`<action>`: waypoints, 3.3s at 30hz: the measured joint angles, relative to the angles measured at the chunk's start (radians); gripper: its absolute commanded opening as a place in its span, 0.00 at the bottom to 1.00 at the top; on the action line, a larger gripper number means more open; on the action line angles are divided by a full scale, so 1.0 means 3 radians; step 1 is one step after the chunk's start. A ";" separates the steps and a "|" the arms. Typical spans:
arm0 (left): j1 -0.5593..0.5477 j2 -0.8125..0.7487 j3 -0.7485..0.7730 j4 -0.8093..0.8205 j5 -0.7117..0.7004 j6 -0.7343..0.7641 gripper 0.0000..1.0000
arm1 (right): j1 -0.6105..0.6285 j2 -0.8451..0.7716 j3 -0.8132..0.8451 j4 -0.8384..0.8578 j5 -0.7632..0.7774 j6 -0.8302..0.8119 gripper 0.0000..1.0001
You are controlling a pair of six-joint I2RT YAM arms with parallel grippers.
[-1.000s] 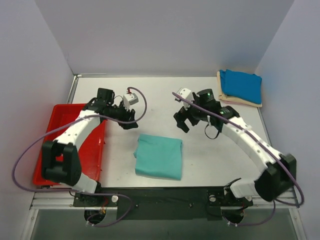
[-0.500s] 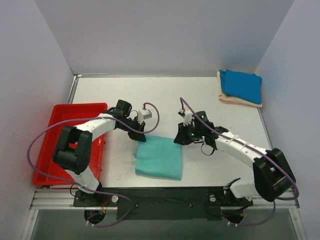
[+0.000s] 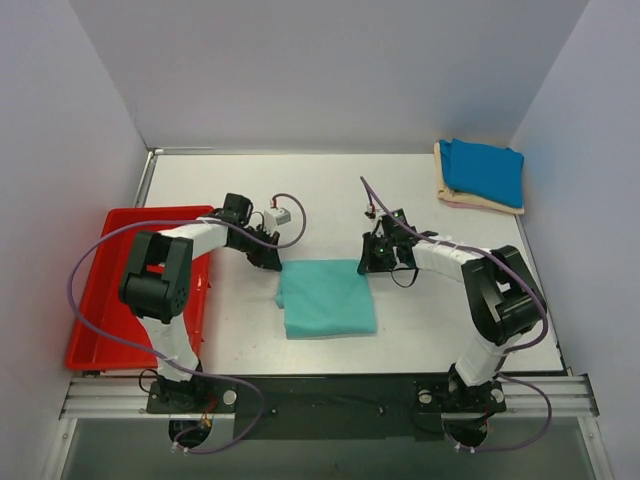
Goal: Fold and stack the t-shirts
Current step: Fold the long partially folded tshirt into a neat square, then put the neatly folded tshirt into the corner of the board with the left arm
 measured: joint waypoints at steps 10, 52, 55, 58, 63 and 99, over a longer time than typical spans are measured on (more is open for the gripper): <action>0.0137 -0.0484 0.0146 -0.0151 -0.0203 0.0118 0.00 | 0.0370 -0.0715 0.0286 -0.0858 0.0662 -0.0388 0.04; -0.1506 -0.0088 -0.0251 -0.1040 0.0350 0.0170 0.00 | 0.0441 -0.1010 -0.1209 -0.0064 -0.0484 0.0549 0.00; -0.1738 -0.0085 -0.0209 -0.1110 0.0188 0.0244 0.00 | 0.0395 -0.1072 -0.1194 -0.0178 -0.0427 0.0546 0.12; -0.1722 -0.0090 -0.0189 -0.1184 0.0118 0.0310 0.11 | 0.0328 -0.1255 -0.1113 -0.0463 -0.0322 0.0518 0.36; -0.1621 -0.0365 -0.0193 -0.1310 0.0020 0.0515 0.33 | 0.0053 -0.1665 -0.0807 -0.0788 -0.0104 0.0364 0.49; -0.0043 -0.0207 -0.0023 -0.0575 -0.0010 -0.0047 0.64 | -0.0423 0.0365 0.0112 -0.0310 -0.1221 0.0315 0.00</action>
